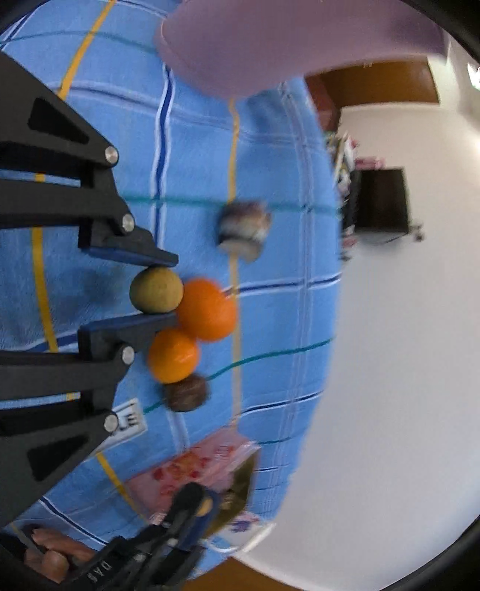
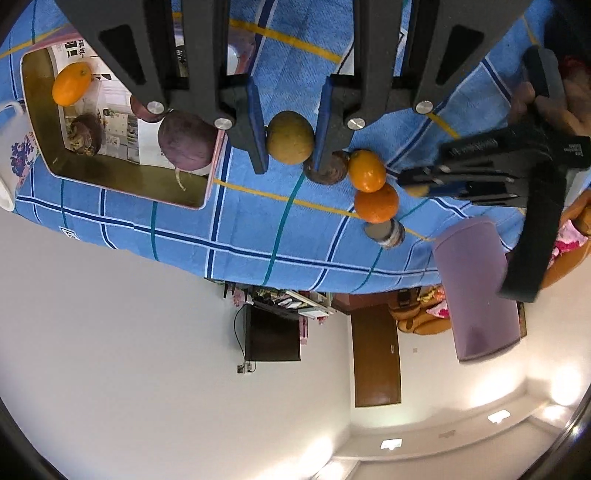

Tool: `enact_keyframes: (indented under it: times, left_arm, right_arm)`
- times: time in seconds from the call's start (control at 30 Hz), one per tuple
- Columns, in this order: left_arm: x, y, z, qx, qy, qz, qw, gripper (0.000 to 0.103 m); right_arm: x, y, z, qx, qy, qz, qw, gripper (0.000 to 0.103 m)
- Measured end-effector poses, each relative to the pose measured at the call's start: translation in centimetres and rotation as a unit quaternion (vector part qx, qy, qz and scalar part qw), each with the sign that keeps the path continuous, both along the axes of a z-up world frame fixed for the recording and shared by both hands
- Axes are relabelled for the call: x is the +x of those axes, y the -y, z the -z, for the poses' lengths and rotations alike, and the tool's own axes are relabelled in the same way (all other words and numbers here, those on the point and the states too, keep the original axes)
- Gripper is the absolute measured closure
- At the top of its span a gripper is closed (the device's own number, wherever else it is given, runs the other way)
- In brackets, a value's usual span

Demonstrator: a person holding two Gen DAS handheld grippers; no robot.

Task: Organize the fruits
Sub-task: 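Grasp a small yellow fruit with the right gripper while the left gripper grasps another, then carry both small yellow fruits up and over the tin box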

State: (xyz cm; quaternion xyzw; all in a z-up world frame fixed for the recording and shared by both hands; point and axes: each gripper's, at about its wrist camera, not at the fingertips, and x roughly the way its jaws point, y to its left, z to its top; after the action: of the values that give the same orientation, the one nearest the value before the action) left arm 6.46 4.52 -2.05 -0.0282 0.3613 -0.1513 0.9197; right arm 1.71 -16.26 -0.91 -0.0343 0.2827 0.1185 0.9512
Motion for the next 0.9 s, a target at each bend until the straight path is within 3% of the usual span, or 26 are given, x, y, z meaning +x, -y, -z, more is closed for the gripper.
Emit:
enact_keyframes:
  times: [0.13,0.27,0.6,0.9]
  left_arm:
    - [-0.6,-1.9,-1.8,-0.044,0.053,-0.034,0.9971,0.077]
    - [-1.0,-1.9,-2.1,-0.035,0.08,-0.052,0.9948,0.077]
    - [-2.1,1.0,-1.3,-0.045,0.074,-0.033,0.9957,0.077]
    - [-3.1,6.2,-2.4,-0.01,0.086,-0.006,0.9962,0.077]
  right_arm:
    - [-0.5,0.2,-0.5,0.013,0.017,-0.005,1.0,0.076]
    - [-0.9,1.0,-1.1,0.038,0.03,-0.013,0.999,0.076]
    - [-1.1,3.3,-2.4,0.064,0.052,0.005,0.997,0.076]
    - [-1.1,6.5,-3.6,0.072,0.074,0.05,0.993,0.076]
